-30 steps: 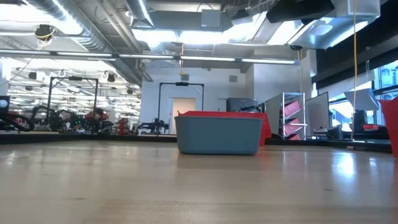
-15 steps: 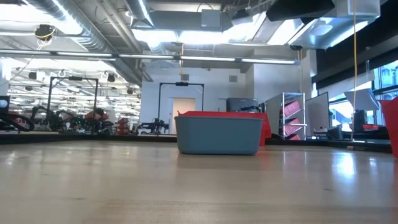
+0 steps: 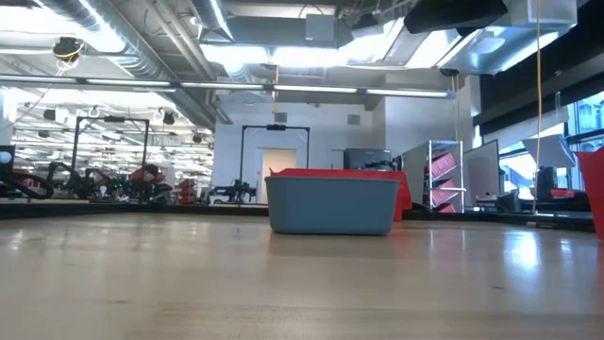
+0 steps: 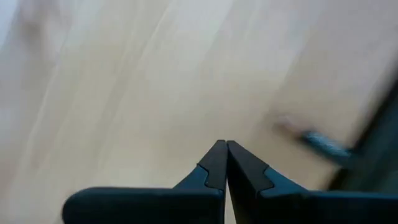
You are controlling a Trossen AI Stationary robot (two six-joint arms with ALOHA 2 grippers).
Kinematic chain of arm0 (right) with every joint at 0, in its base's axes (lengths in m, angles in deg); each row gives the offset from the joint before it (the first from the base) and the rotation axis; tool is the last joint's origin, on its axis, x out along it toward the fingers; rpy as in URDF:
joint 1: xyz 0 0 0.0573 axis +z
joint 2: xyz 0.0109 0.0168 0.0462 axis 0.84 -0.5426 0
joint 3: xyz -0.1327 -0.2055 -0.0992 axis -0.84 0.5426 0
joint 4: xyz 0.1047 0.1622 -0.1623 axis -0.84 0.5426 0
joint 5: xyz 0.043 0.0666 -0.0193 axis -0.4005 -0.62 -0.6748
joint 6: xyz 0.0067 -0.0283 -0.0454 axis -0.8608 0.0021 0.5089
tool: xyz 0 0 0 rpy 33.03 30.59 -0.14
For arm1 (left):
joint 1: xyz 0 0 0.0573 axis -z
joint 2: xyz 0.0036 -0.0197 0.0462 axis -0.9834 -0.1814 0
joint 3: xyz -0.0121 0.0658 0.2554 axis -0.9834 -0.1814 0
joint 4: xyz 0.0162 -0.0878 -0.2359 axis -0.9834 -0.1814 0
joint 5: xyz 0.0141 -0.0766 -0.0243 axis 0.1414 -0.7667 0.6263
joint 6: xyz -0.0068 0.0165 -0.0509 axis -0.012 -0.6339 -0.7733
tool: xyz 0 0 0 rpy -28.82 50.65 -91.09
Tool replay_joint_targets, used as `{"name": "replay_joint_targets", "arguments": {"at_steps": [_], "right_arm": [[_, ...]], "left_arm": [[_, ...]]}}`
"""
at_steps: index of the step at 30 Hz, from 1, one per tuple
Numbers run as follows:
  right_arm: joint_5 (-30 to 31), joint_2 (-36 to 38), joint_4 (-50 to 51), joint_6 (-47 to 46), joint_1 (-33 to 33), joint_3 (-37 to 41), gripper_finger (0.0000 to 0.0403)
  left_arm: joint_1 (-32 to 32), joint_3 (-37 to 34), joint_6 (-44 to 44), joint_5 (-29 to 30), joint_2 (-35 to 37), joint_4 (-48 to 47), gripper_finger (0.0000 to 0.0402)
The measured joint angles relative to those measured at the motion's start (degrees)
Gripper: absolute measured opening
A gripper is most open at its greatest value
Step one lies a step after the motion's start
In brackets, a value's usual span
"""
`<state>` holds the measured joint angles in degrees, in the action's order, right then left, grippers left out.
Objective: Sort batteries
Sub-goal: Put the black battery into the blue bin
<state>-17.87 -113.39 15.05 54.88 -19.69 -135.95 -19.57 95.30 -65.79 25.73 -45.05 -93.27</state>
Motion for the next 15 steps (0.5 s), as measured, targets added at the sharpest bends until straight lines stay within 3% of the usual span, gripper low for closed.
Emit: {"name": "replay_joint_targets", "arguments": {"at_steps": [4,10,15], "right_arm": [[0.1,0.0,-0.1,0.0,0.0,0.0,0.0193],[0.2,0.0,-0.1,-1.4,0.0,0.0,0.0193],[0.1,0.0,-0.2,-1.7,0.0,0.0,0.0193]], "left_arm": [[0.8,2.4,2.7,3.1,1.1,1.4,0.0000],[1.9,1.2,15.8,3.9,0.5,25.9,0.0000],[0.2,0.8,12.1,9.8,-3.2,21.1,0.0000]]}}
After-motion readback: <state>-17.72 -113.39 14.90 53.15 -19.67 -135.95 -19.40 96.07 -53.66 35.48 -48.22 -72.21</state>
